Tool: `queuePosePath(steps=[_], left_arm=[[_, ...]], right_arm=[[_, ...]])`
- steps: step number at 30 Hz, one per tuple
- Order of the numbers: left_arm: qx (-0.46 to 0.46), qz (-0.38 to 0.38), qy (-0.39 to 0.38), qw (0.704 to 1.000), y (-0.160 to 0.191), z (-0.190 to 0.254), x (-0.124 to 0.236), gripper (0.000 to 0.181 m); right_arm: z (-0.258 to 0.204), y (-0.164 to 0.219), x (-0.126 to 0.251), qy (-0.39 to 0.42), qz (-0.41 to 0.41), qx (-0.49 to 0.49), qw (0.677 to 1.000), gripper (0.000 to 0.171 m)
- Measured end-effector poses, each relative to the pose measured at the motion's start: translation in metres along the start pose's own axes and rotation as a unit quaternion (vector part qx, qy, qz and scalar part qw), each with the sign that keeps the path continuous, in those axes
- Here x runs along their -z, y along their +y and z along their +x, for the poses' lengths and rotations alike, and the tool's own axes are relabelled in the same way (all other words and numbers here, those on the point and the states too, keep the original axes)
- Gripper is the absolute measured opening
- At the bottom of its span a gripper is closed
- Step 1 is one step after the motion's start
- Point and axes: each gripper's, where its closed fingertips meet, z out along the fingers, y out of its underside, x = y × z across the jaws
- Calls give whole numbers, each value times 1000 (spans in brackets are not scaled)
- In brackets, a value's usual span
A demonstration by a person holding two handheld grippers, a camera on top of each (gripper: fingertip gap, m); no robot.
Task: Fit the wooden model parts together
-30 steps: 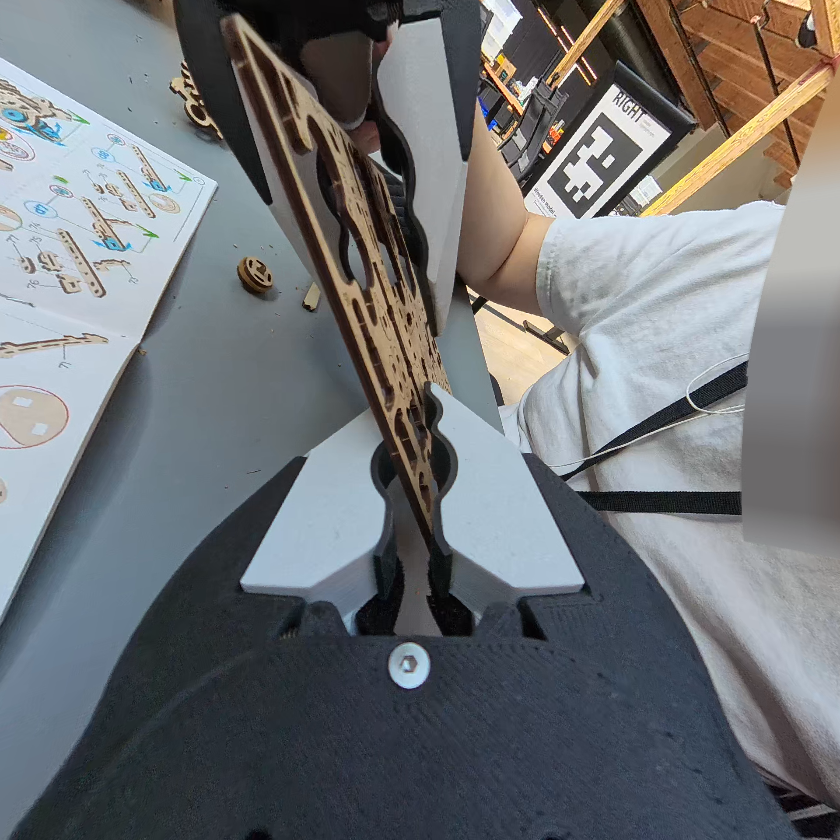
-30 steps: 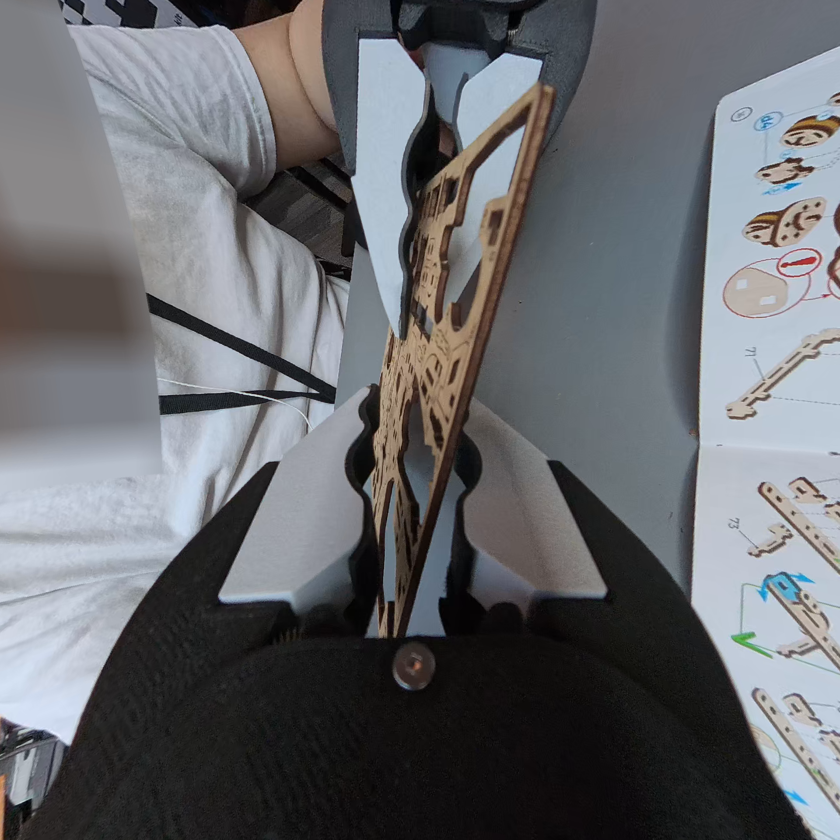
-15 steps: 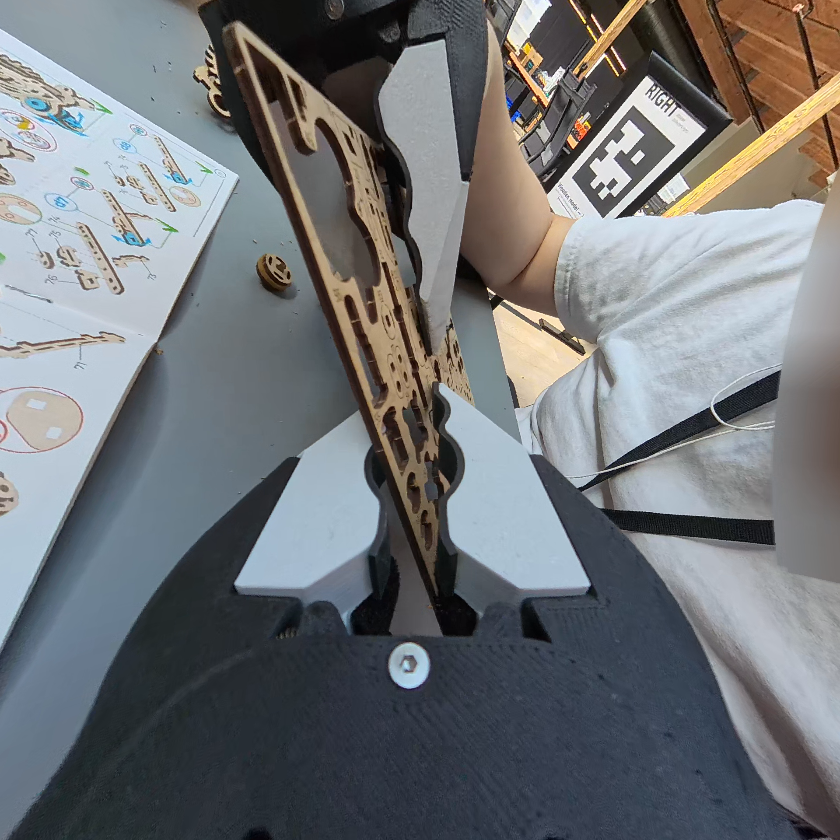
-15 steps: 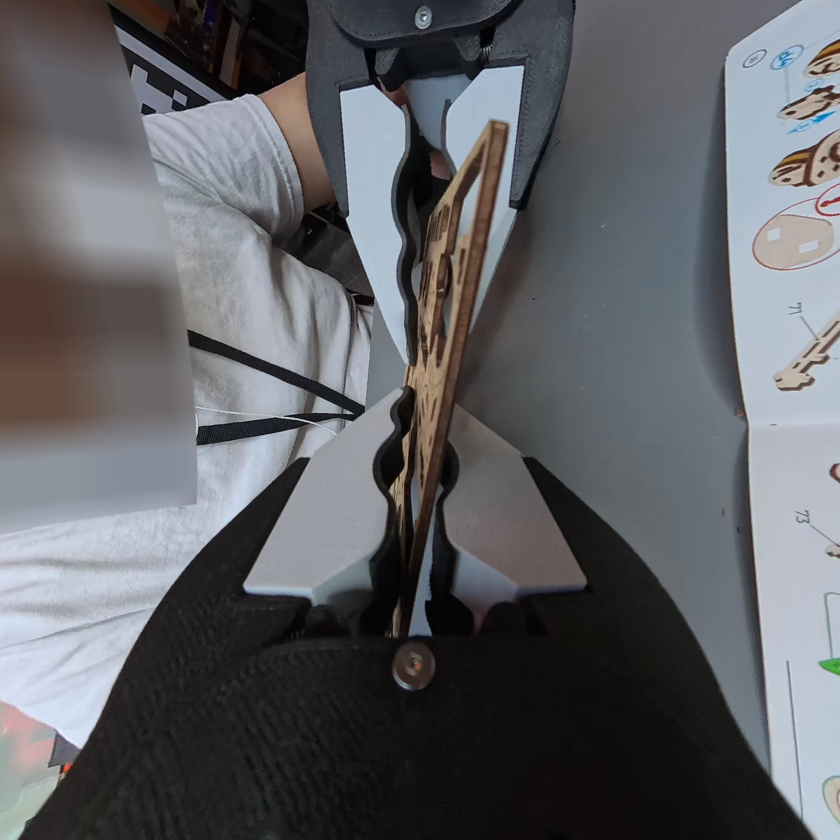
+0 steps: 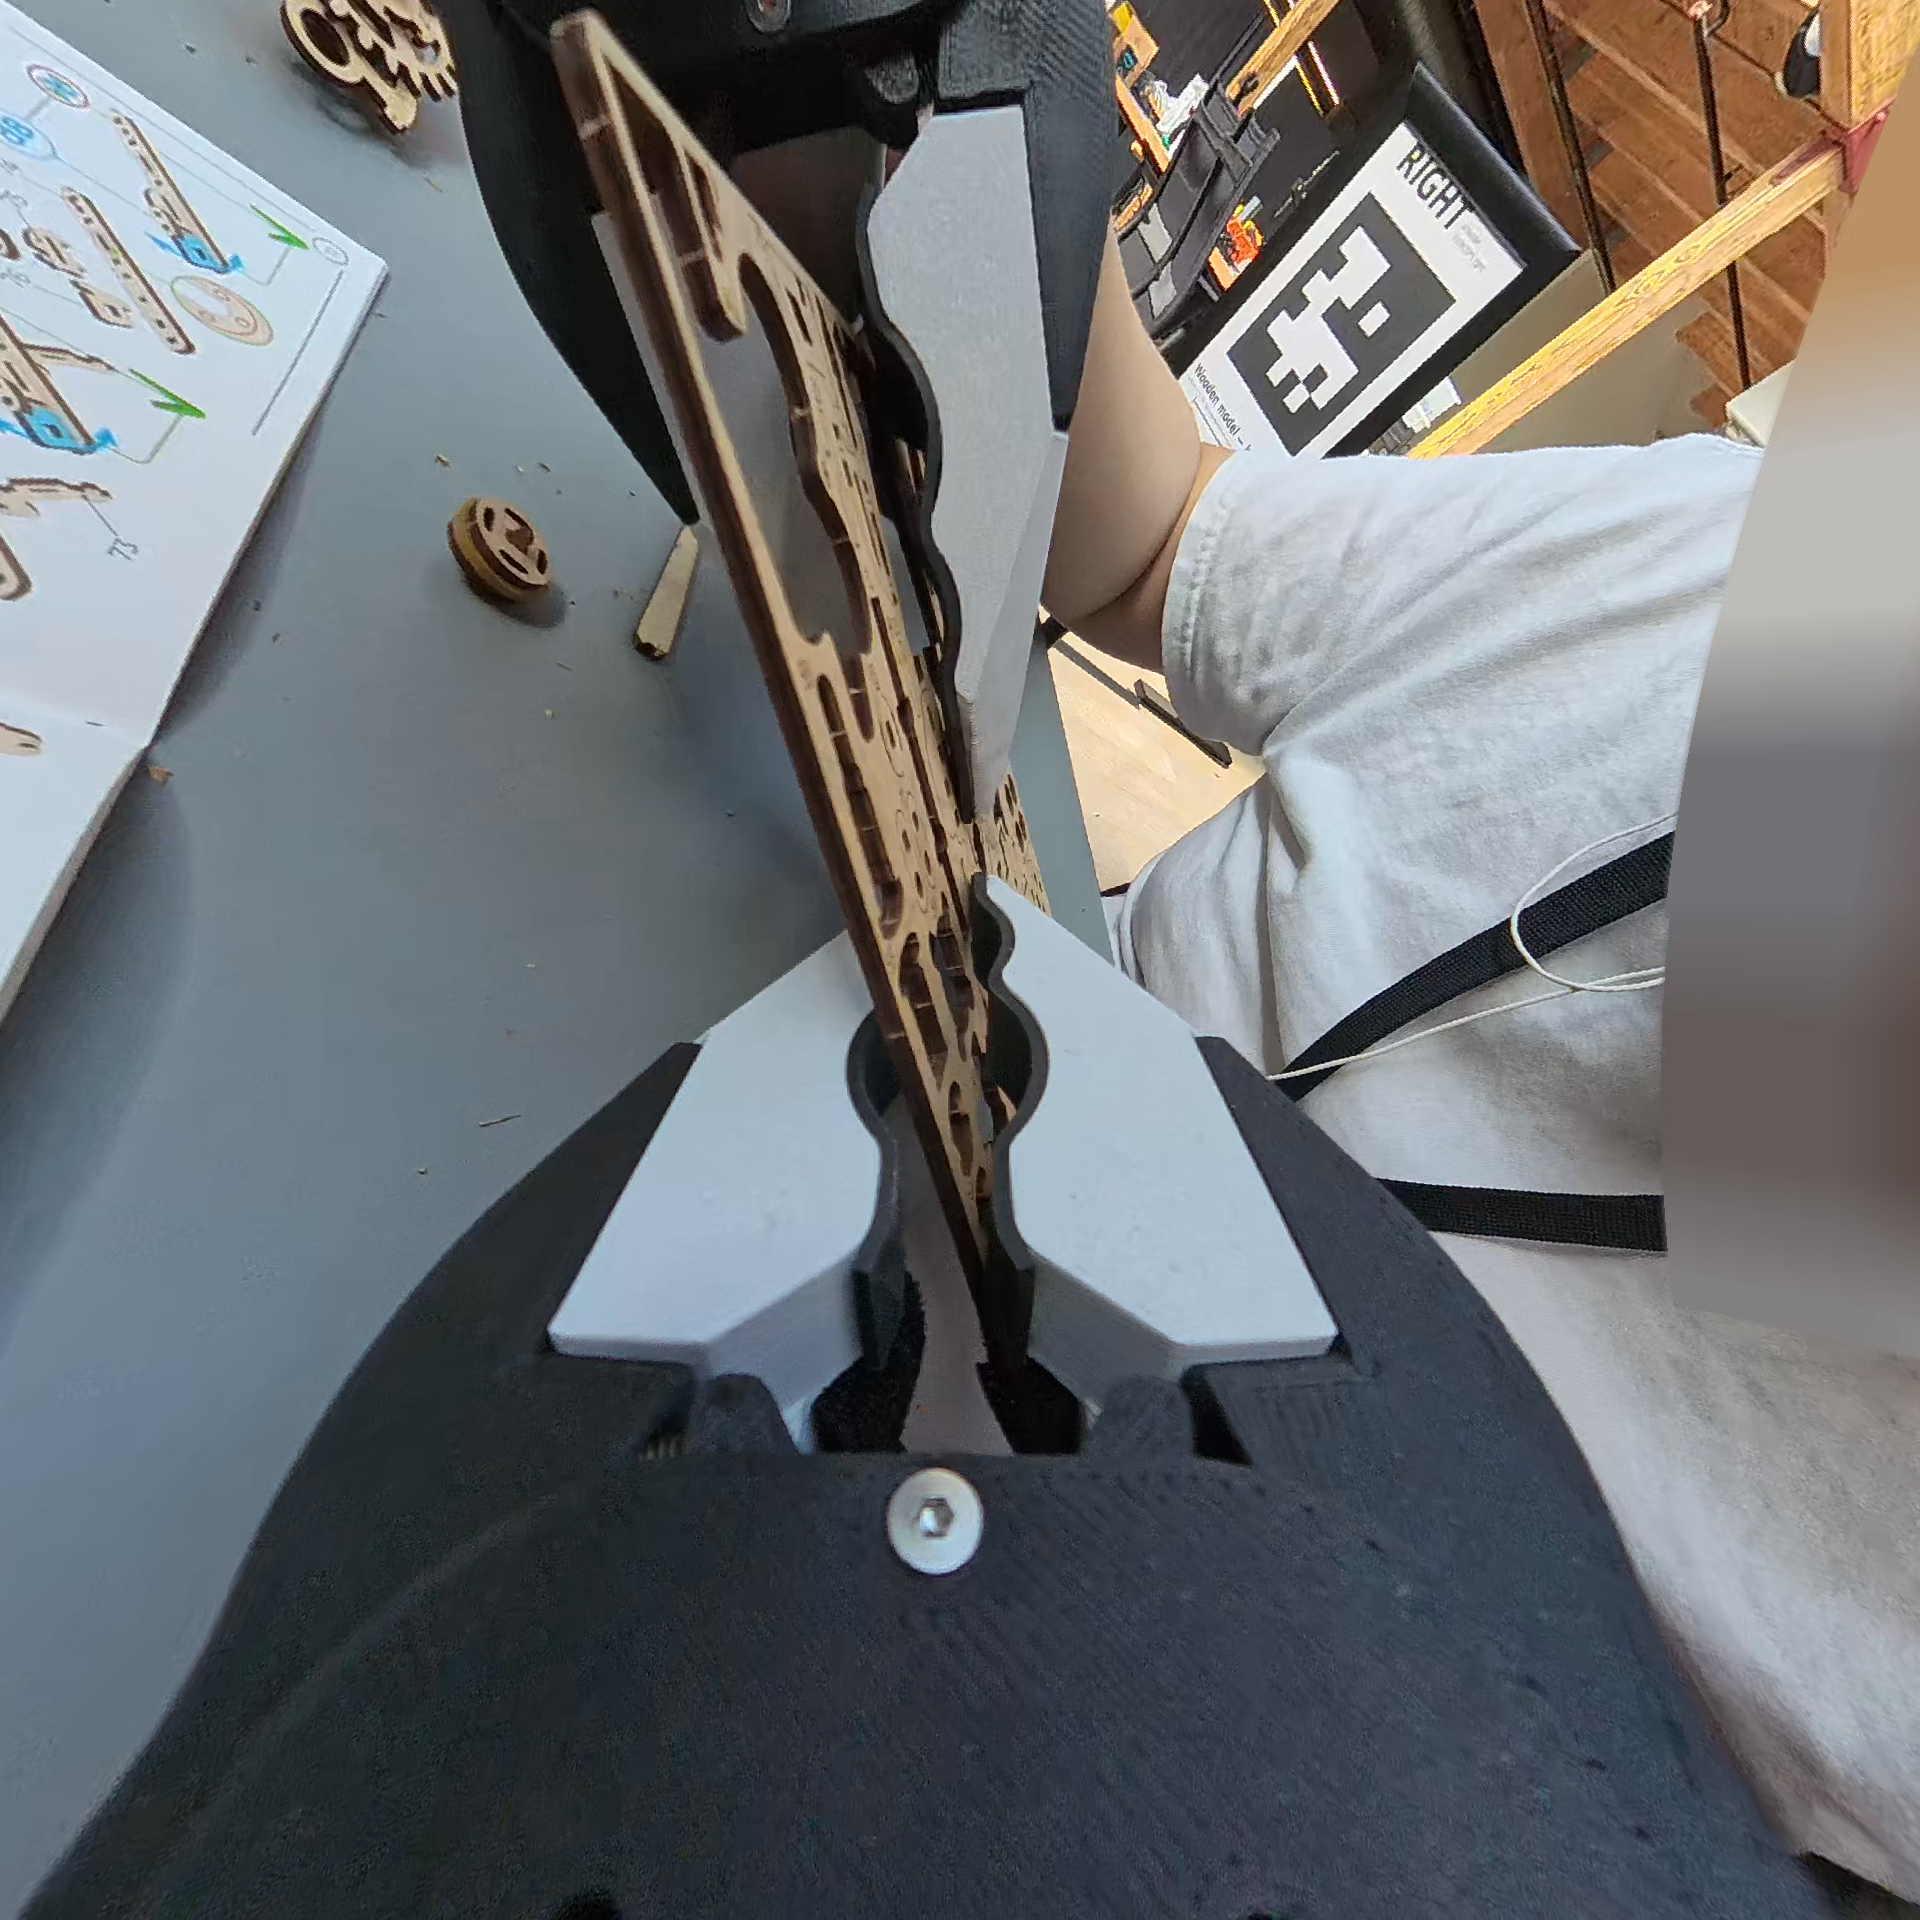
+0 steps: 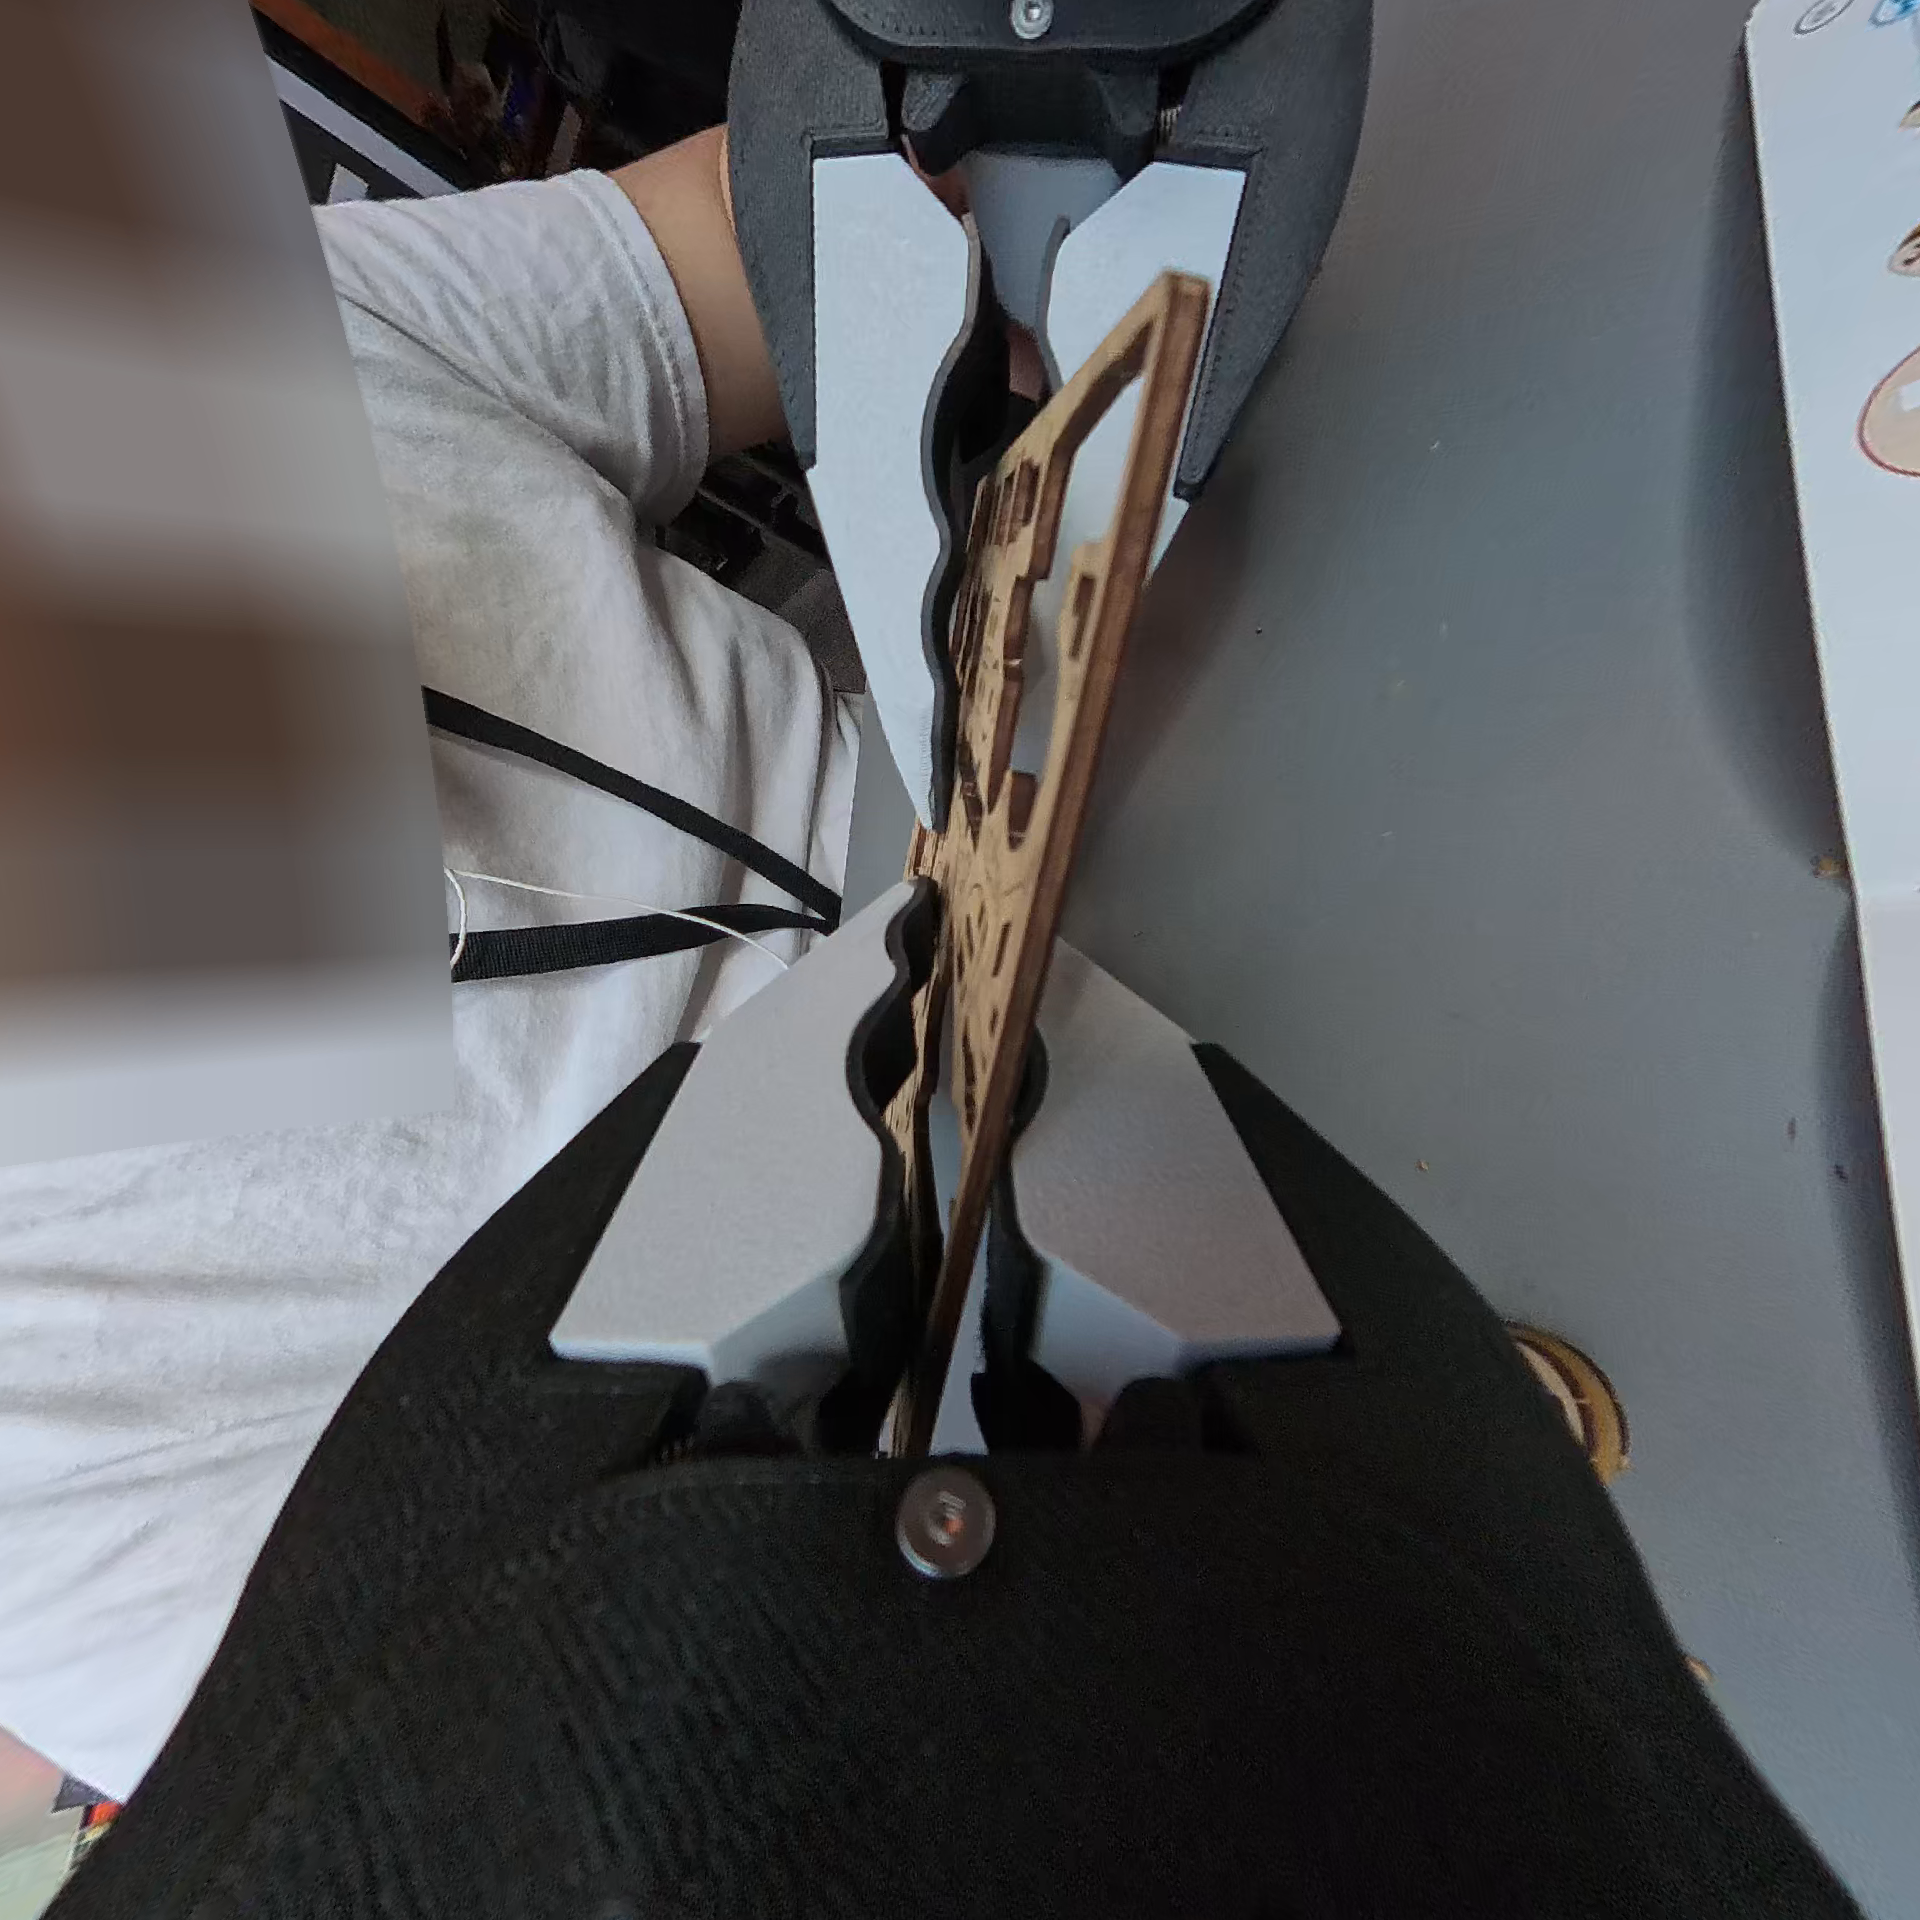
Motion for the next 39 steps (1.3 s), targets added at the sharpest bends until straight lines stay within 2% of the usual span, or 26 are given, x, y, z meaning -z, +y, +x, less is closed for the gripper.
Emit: queuePosePath(steps=[13, 39], left_arm=[[3, -36, 23, 999, -7, -11, -1, 5], [38, -27, 8, 999, -1, -11, -2, 6]], right_arm=[[10, -1, 10, 9, 21, 5, 1000, 3], [10, 1, 5, 5, 16, -10, 1000, 3]])
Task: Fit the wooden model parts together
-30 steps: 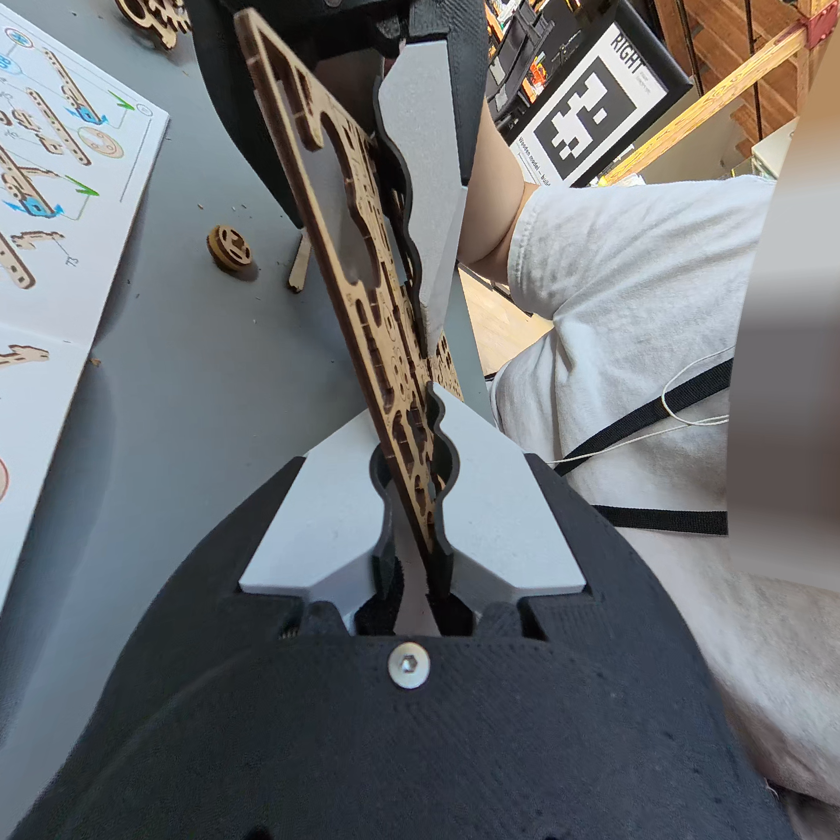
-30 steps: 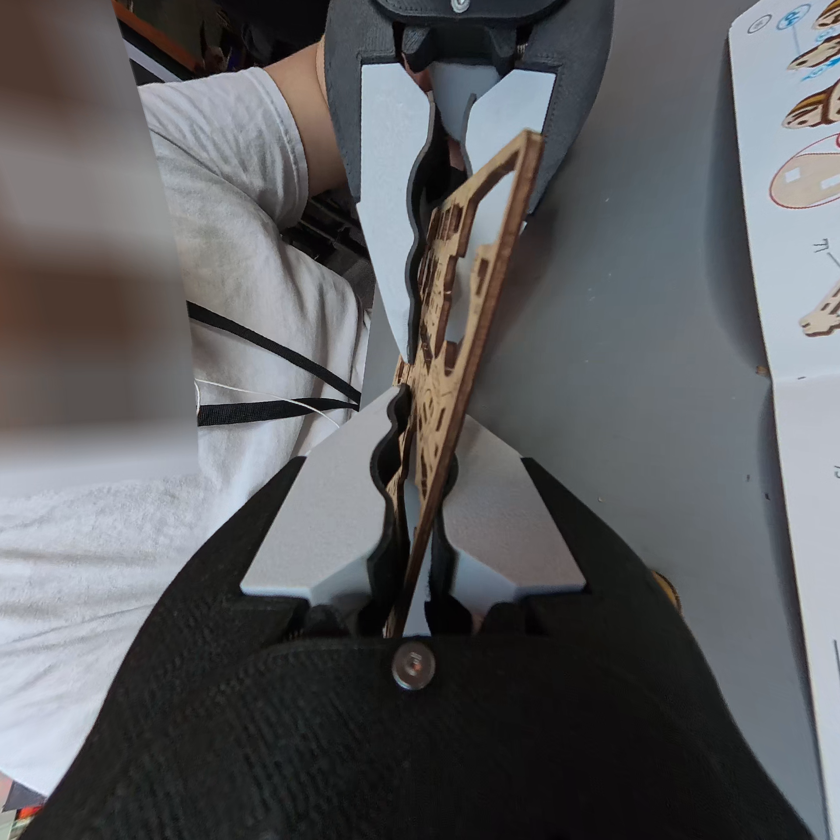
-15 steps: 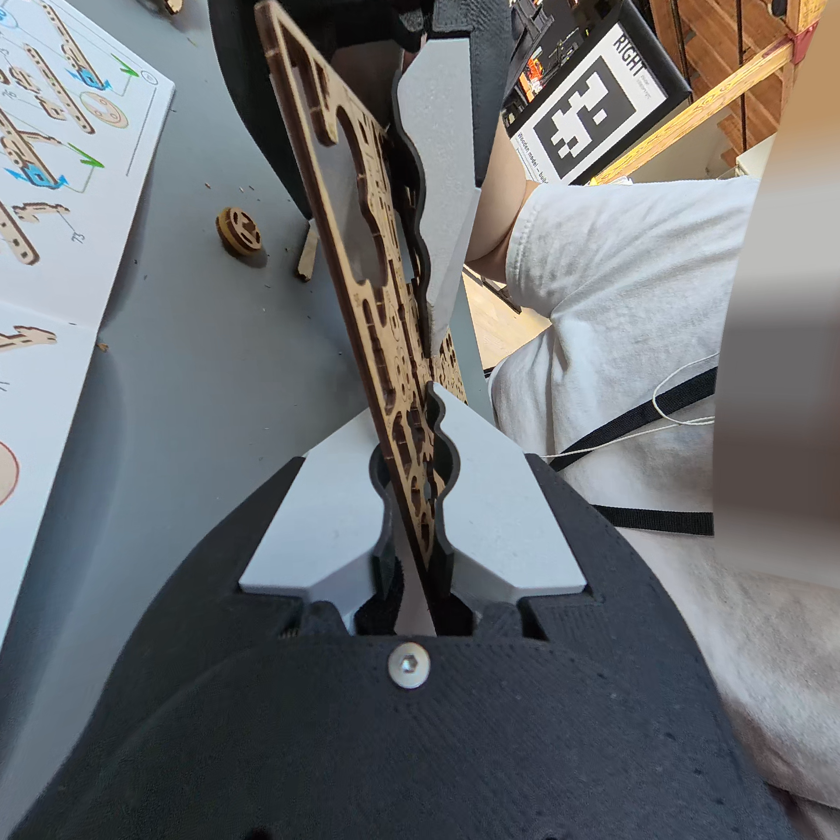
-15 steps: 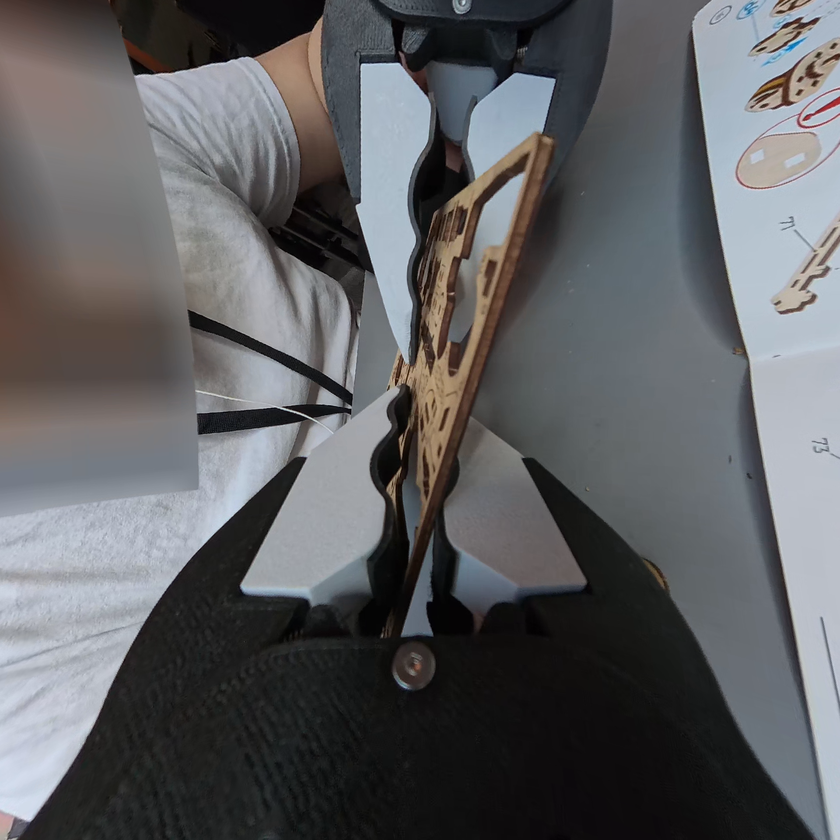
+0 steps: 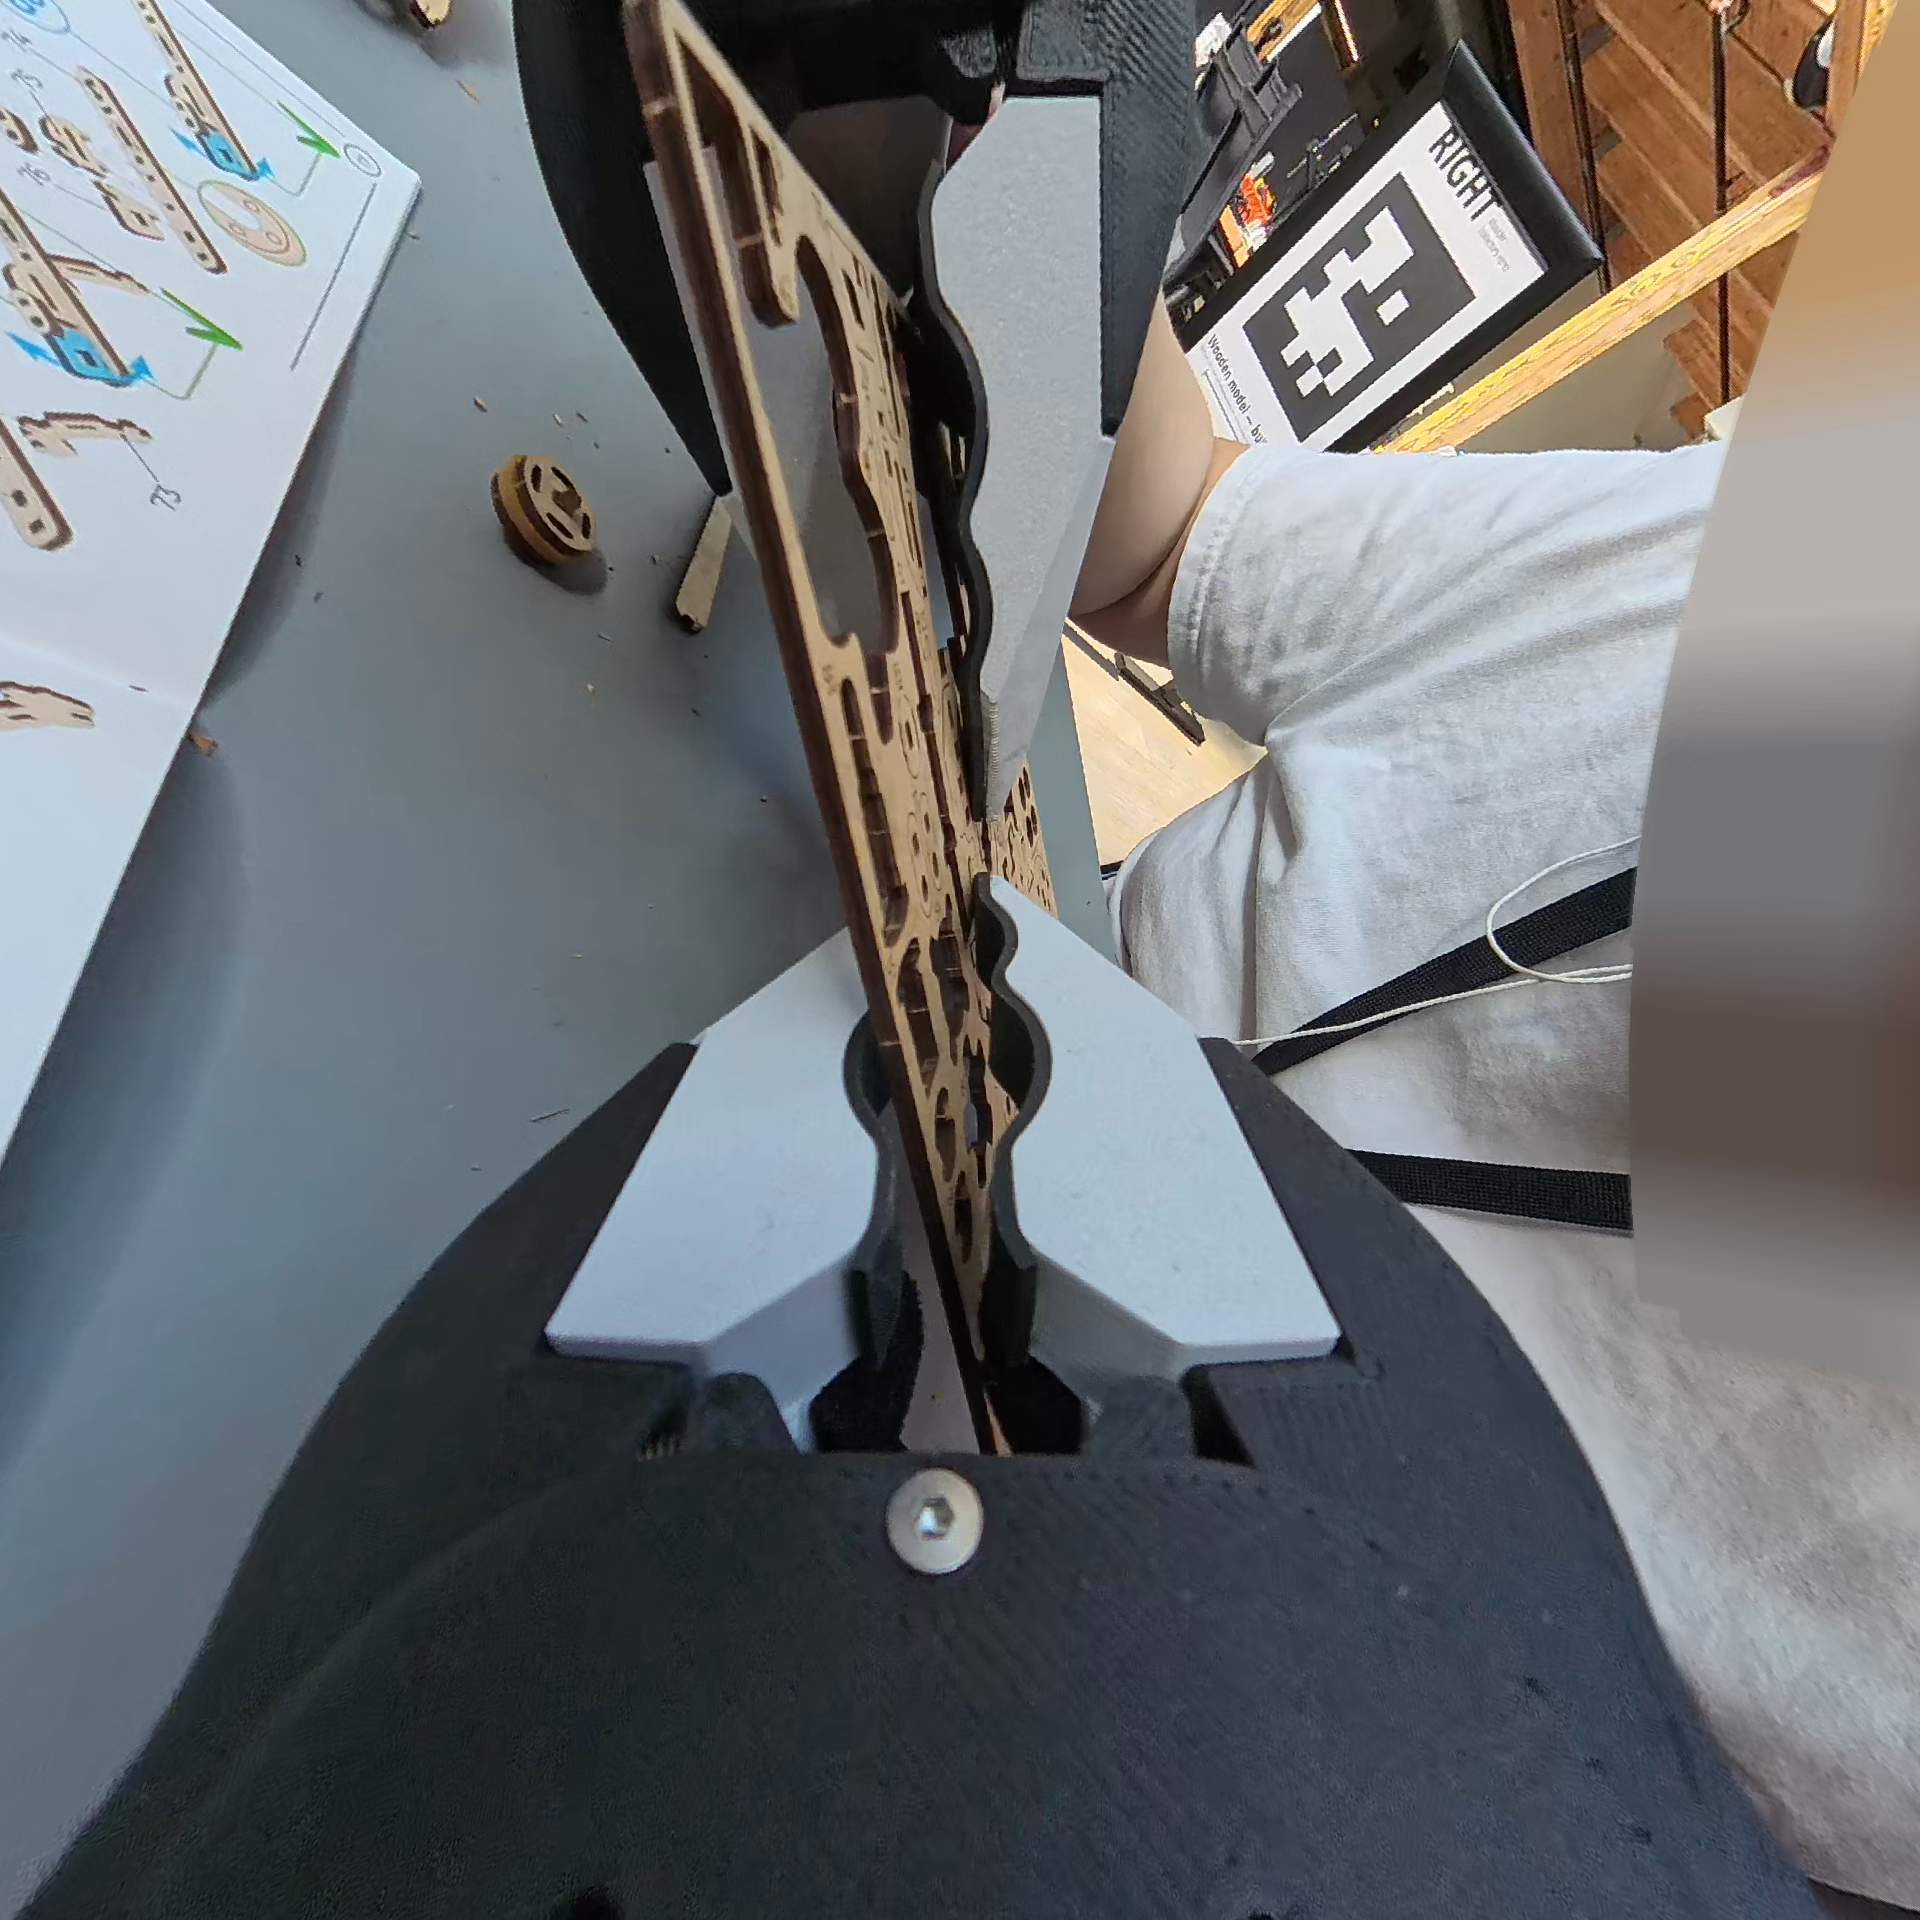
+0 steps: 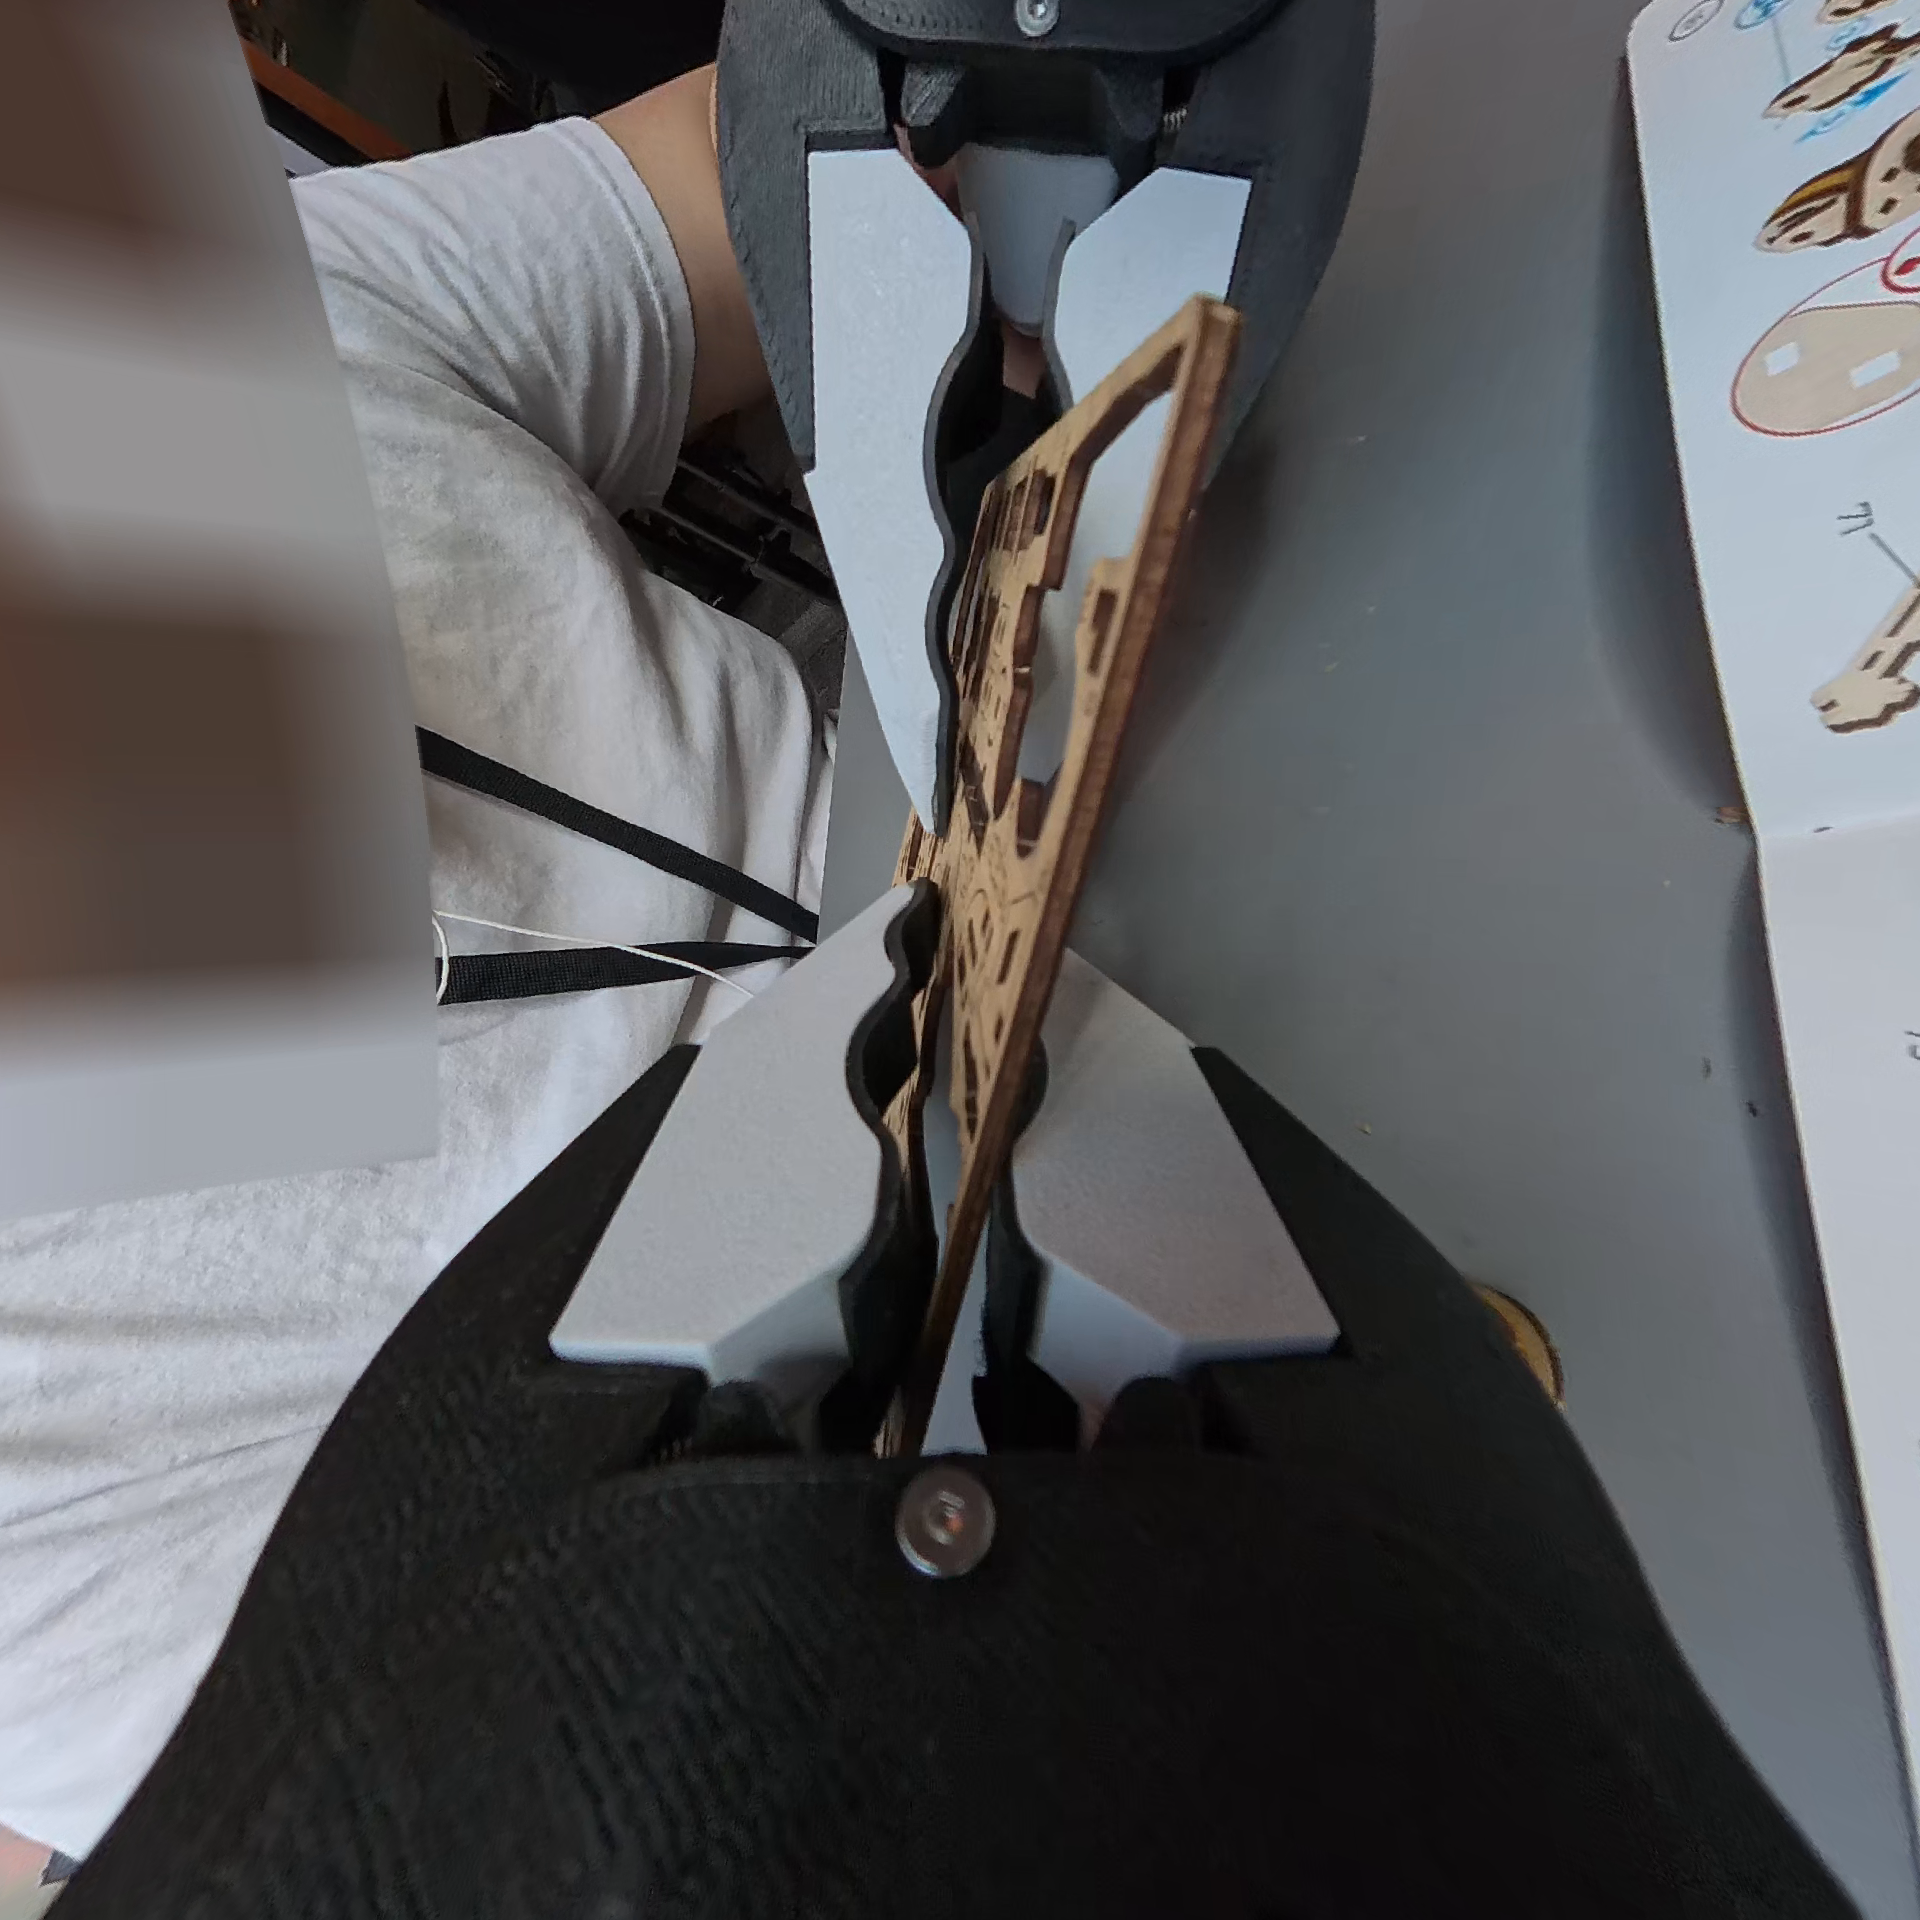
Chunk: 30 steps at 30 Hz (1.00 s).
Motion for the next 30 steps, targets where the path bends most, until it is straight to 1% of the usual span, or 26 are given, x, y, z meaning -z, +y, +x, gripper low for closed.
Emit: queuePosePath(steps=[21, 30], left_arm=[[-11, -23, -38, 999, 4, -2, 5, 13], [-5, -23, -36, 999, 4, -3, 5, 13]], right_arm=[[-1, -3, -3, 1, 4, 12, 1000, 3], [-1, -3, -4, 3, 4, 12, 1000, 3]])
